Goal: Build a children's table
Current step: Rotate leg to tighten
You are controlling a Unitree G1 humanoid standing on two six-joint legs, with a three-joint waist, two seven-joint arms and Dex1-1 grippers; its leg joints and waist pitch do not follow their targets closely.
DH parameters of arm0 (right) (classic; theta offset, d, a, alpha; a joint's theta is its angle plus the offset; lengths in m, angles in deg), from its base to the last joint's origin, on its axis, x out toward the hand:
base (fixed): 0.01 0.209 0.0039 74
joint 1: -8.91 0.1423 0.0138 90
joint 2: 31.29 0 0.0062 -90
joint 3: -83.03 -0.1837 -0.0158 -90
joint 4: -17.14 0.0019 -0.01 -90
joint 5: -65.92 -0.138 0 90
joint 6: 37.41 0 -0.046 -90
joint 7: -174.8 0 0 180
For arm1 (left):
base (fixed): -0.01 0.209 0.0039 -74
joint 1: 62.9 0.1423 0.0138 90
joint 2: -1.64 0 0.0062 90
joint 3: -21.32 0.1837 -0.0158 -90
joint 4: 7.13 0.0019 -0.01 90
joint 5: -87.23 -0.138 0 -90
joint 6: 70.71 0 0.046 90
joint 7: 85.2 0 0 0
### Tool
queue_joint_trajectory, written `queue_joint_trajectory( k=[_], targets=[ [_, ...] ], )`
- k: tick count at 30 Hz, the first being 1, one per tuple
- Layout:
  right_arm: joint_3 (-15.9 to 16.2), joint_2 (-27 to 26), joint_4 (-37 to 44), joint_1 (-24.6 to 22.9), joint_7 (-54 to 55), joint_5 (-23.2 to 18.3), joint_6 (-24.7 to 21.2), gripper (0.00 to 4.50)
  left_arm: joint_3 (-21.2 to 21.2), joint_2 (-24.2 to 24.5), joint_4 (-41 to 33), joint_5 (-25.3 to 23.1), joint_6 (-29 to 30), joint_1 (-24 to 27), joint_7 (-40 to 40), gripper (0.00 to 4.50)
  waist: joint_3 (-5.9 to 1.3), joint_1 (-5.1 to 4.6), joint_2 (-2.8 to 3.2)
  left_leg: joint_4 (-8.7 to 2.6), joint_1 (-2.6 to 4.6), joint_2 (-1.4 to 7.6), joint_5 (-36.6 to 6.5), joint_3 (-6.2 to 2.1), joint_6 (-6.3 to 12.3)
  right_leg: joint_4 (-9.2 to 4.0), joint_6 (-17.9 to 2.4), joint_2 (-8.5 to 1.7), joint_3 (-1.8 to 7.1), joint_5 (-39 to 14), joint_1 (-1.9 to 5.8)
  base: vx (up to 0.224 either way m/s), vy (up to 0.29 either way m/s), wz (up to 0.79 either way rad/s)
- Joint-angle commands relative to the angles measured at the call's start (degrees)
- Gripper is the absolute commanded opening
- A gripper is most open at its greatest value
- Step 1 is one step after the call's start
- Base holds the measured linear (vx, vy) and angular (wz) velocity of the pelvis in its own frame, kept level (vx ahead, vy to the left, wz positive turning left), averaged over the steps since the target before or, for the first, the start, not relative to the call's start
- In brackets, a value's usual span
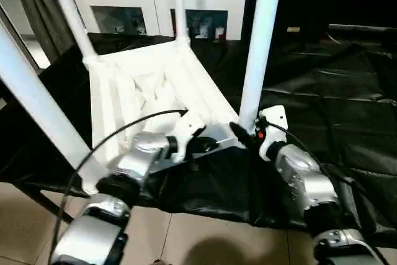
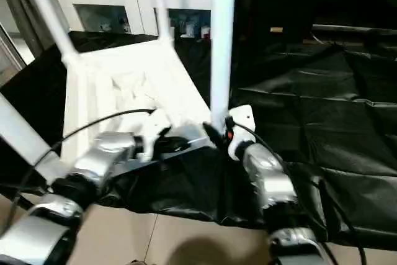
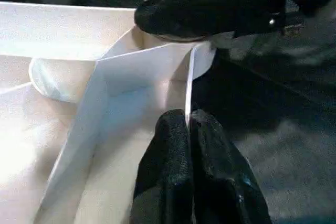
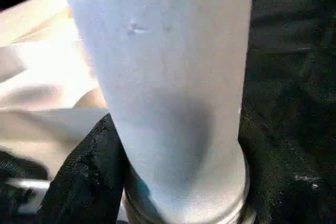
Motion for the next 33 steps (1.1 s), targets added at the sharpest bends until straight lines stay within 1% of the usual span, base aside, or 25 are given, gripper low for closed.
queue_joint_trajectory(
  k=[1, 2, 3, 7, 8, 9, 11, 12, 14, 15, 16, 17, 18, 21, 22, 24, 25, 26, 27, 28, 29, 30, 31, 32, 33],
  targets=[
    [5.12, -2.90, -3.48, -1.46, -1.02, 3.79, -1.22, 2.65, -1.78, -3.25, 0.17, 2.27, -1.14, -2.50, 3.48, 0.00, -2.66, -0.32, -1.04, -4.55, 1.60, 1.27, -22.12, -1.26, -1.02, -5.92, -8.16, -2.55, 1.34, -24.39, 1.15, 0.000, 0.000, 0.00],
    [5.37, -3.28, -2.70, -1.60, -4.53, 2.13, -0.91, 2.99, -1.43, -3.49, 0.51, 2.39, -1.47, -2.70, 2.20, 0.00, -2.82, -0.31, -0.81, -4.60, 1.38, 1.27, -20.82, -1.28, -0.59, -5.81, -8.35, -2.56, 1.34, -22.31, 1.41, 0.000, 0.000, 0.00],
    [5.18, -3.18, -2.02, -1.69, -6.30, 0.94, -1.39, 3.34, -1.20, -3.29, 0.36, 2.45, -1.53, -2.66, 1.10, 0.00, -2.93, -0.22, -0.87, -4.64, 1.17, 1.30, -19.46, -1.21, 0.43, -5.61, -9.05, -2.45, 1.34, -19.32, 1.62, 0.000, 0.000, 0.00],
    [6.11, -1.96, -0.99, -1.64, -9.57, 0.61, -1.57, 3.45, -1.12, -2.37, 0.84, 2.53, -1.86, -2.87, -0.68, 0.00, -3.05, -0.12, -0.74, -4.53, 1.03, 1.38, -18.46, -1.12, 1.18, -5.31, -10.17, -2.45, 1.29, -16.47, 1.75, 0.000, 0.000, 0.00],
    [6.88, -0.12, 0.37, -1.91, -12.91, 0.19, -0.57, 3.45, -0.86, -1.06, 0.28, 2.61, -1.68, -2.46, -3.38, 0.00, -2.99, -0.07, -0.97, -4.54, 1.06, 1.38, -18.30, -1.05, 1.38, -5.39, -10.54, -2.52, 1.27, -16.55, 1.75, 0.000, 0.000, 0.00],
    [6.95, 0.16, 0.59, -1.96, -13.49, 0.06, -0.47, 3.45, -0.80, -0.85, 0.16, 2.62, -1.62, -2.37, -3.86, 0.00, -3.14, 0.12, -0.91, -4.36, 1.03, 1.37, -17.66, -1.03, 1.68, -5.22, -10.70, -2.60, 1.26, -16.13, 1.95, 0.000, 0.000, 0.00],
    [7.50, 2.71, 2.57, -2.37, -18.96, -1.14, -0.19, 3.45, 0.00, 1.01, -1.12, 2.65, -1.14, -1.48, -8.03, 0.00, -3.13, 0.32, -0.96, -4.35, 0.98, 1.43, -17.05, -0.99, 2.22, -5.27, -10.78, -2.58, 1.20, -15.82, 2.03, 0.000, 0.000, 0.00],
    [7.87, 4.71, 3.88, -2.64, -23.43, -2.00, -0.30, 3.45, 0.64, 2.46, -1.97, 2.59, -0.89, -0.82, -11.31, 0.00, -3.25, 0.55, -1.06, -4.12, 0.79, 1.52, -15.53, -0.86, 3.14, -4.98, -11.18, -2.56, 1.20, -13.71, 2.11, 0.000, 0.000, 0.00],
    [7.91, 5.76, 4.47, -2.74, -25.75, -2.33, -0.38, 3.45, 0.94, 3.32, -2.64, 2.67, -0.79, -0.40, -13.33, 0.00, -3.34, 0.54, -1.02, -4.04, 0.52, 1.56, -13.98, -0.91, 3.72, -4.60, -11.88, -2.58, 1.14, -11.57, 2.27, 0.000, 0.000, 0.00],
    [7.95, 7.67, 5.78, -3.00, -30.02, -3.27, -0.87, 3.45, 1.40, 4.89, -4.04, 3.06, -0.35, 0.40, -16.94, 0.00, -3.51, 0.52, -0.89, -3.81, 0.53, 1.64, -12.35, -0.87, 4.39, -4.22, -13.12, -2.46, 0.95, -8.46, 2.30, 0.000, 0.000, 0.00],
    [7.95, 7.78, 5.86, -3.02, -30.25, -3.32, -0.92, 3.45, 1.42, 4.99, -4.13, 3.09, -0.32, 0.44, -17.15, 0.00, -3.63, 0.54, -0.92, -3.68, 0.48, 1.63, -11.51, -0.88, 4.69, -4.03, -13.50, -2.45, 0.94, -6.99, 2.40, 0.000, 0.000, 0.00],
    [8.03, 9.27, 6.86, -3.21, -33.38, -4.02, -1.51, 3.45, 1.83, 6.27, -5.18, 3.46, 0.05, 1.02, -20.05, 0.00, -3.68, 0.57, -0.81, -3.60, 0.48, 1.67, -10.66, -0.85, 5.04, -3.84, -13.94, -2.42, 0.93, -5.38, 2.39, 0.063, 0.004, -0.02],
    [8.23, 10.43, 7.28, -3.30, -35.39, -4.27, -1.66, 3.45, 2.13, 7.31, -6.18, 3.96, 0.62, 1.49, -22.49, 0.00, -3.86, 0.58, -0.79, -3.31, 0.38, 1.66, -8.85, -0.81, 5.98, -3.35, -14.91, -2.29, 0.85, -1.56, 2.41, 0.000, 0.000, 0.00],
    [8.82, 12.74, 7.91, -3.53, -38.78, -4.43, -1.53, 3.45, 2.71, 9.25, -8.24, 5.10, 1.90, 2.43, -27.01, 0.00, -4.13, 0.72, -0.76, -2.73, 0.46, 1.66, -5.96, -0.68, 7.92, -2.61, -17.09, -2.17, 0.74, 5.35, 2.34, 0.000, 0.000, 0.00],
    [8.98, 13.40, 8.11, -3.61, -39.78, -4.42, -1.45, 3.45, 2.86, 9.97, -8.91, 5.41, 2.23, 2.73, -28.43, 0.00, -4.30, 0.83, -0.73, -2.49, 0.44, 1.64, -4.93, -0.64, 8.73, -2.39, -17.45, -2.17, 0.71, 6.97, 2.28, 0.000, 0.000, 0.00],
    [9.28, 14.75, 8.40, -3.83, -41.81, -4.23, -0.31, 3.45, 2.98, 11.70, -9.68, 5.88, 2.96, 3.08, -30.87, 0.00, -4.23, 1.05, -0.63, -2.38, 0.45, 1.78, -4.67, -0.60, 9.30, -2.36, -17.57, -2.16, 0.64, 6.99, 2.10, 0.000, 0.000, 0.00],
    [9.28, 14.75, 8.40, -3.83, -41.81, -4.23, -0.31, 3.45, 2.98, 11.70, -9.68, 5.88, 2.96, 3.08, -30.87, 0.00, -4.13, 1.20, -0.63, -2.43, 0.48, 1.83, -5.26, -0.60, 9.18, -2.44, -17.58, -2.21, 0.64, 5.91, 2.00, 0.000, 0.000, 0.00],
    [9.31, 14.98, 8.32, -3.82, -42.19, -4.17, 0.11, 3.45, 3.00, 12.06, -9.83, 5.98, 3.13, 3.14, -31.31, 0.00, -3.93, 1.40, -0.56, -2.62, 0.53, 1.90, -6.89, -0.58, 8.40, -2.70, -17.34, -2.24, 0.66, 2.88, 1.94, 0.000, 0.000, 0.00],
    [9.23, 15.12, 8.33, -3.84, -42.81, -4.19, 0.50, 3.45, 2.90, 12.39, -10.26, 6.02, 3.47, 3.32, -31.85, 0.00, -3.78, 1.48, -0.56, -2.88, 0.68, 2.00, -8.96, -0.57, 7.28, -2.91, -17.05, -2.29, 0.73, 0.02, 1.87, 0.000, 0.000, 0.00],
    [9.12, 15.15, 8.27, -3.83, -43.48, -4.40, 0.61, 3.29, 2.77, 12.59, -10.47, 6.06, 3.81, 3.42, -32.21, 0.00, -3.57, 1.45, -0.57, -3.19, 0.75, 2.09, -11.23, -0.62, 6.05, -3.18, -16.71, -2.34, 0.77, -2.95, 1.84, 0.000, 0.000, 0.00],
    [9.14, 15.15, 8.58, -3.95, -44.04, -4.77, 0.28, 3.19, 2.69, 12.80, -10.89, 6.18, 4.14, 3.66, -32.50, 0.00, -3.52, 1.41, -0.61, -3.24, 0.77, 2.06, -12.00, -0.63, 5.54, -3.30, -16.41, -2.39, 0.83, -4.13, 1.85, 0.000, 0.000, 0.00],
    [9.23, 15.23, 8.85, -4.04, -44.53, -5.13, -0.06, 3.11, 2.74, 13.05, -11.49, 6.42, 4.59, 3.92, -32.73, 0.00, -3.39, 1.37, -0.59, -3.54, 0.84, 2.17, -13.64, -0.69, 4.34, -3.51, -15.87, -2.47, 0.93, -6.52, 1.89, 0.000, 0.000, 0.00],
    [9.31, 15.10, 9.25, -4.21, -44.78, -5.59, -0.75, 3.08, 2.68, 13.00, -11.73, 6.57, 4.70, 4.11, -32.49, 0.00, -3.36, 1.42, 0.34, -3.60, 0.87, 2.15, -14.15, -0.83, 3.87, -3.48, -15.69, -2.52, 0.94, -7.04, 1.82, 0.000, 0.000, 0.00],
    [9.43, 14.94, 9.80, -4.49, -44.84, -5.99, -1.40, 2.97, 2.64, 12.88, -11.99, 6.69, 4.78, 4.32, -32.22, 0.00, -3.26, 1.22, -0.02, -3.76, 0.87, 2.14, -14.89, -0.73, 3.64, -3.78, -15.44, -2.35, 0.94, -7.41, 1.82, 0.000, 0.000, 0.00],
    [9.50, 14.86, 10.04, -4.64, -44.88, -6.18, -1.67, 2.82, 2.62, 12.81, -12.18, 6.72, 4.87, 4.44, -32.10, 0.00, -3.33, 1.23, -0.26, -3.74, 0.91, 2.09, -14.95, -0.77, 3.21, -3.65, -15.34, -2.33, 0.98, -7.11, 1.88, 0.000, 0.000, 0.00]
  ],
)
